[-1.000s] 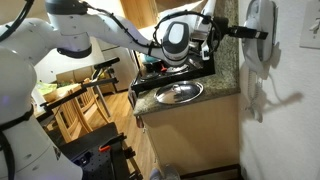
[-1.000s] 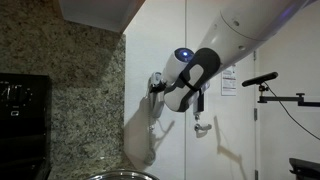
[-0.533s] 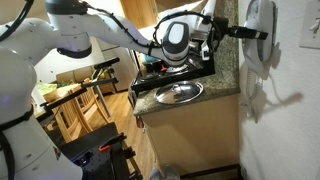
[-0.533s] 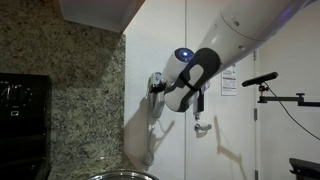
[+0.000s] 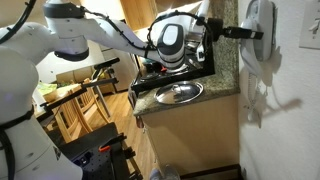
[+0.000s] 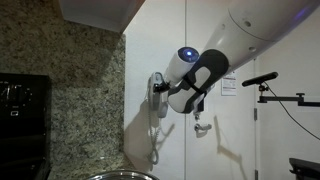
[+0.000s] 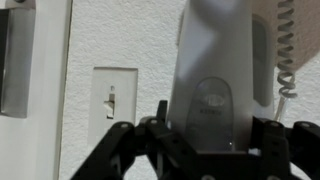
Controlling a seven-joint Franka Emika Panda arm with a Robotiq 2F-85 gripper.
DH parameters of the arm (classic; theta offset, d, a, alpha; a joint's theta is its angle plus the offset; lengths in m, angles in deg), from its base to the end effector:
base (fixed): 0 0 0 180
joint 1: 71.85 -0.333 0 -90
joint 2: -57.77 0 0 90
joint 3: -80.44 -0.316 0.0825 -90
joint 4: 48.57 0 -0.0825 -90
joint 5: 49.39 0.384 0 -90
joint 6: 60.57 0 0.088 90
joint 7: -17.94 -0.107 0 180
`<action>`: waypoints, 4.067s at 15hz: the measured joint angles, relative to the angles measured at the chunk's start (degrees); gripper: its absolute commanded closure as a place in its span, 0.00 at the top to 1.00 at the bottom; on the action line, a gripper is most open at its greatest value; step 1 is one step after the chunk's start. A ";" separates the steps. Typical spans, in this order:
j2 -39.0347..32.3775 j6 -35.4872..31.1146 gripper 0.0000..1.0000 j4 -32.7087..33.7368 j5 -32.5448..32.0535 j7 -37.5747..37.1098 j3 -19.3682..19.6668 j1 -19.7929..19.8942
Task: Hang the intercom headset on the holder
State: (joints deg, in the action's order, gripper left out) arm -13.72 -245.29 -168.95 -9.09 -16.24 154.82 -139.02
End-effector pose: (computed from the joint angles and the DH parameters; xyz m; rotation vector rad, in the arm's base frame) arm 0.6166 -0.0145 0.3078 2.0777 -0.7612 1.4306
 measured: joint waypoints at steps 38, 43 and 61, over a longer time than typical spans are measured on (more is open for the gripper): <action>-12.10 1.72 0.34 18.23 -11.44 1.58 0.39 -9.44; -8.67 -7.26 0.34 19.83 -17.24 10.31 -5.92 -9.08; 10.35 14.01 0.34 23.20 -47.70 34.17 -29.76 6.16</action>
State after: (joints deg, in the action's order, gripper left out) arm -3.38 -231.28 -145.75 -56.80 17.93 125.06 -132.87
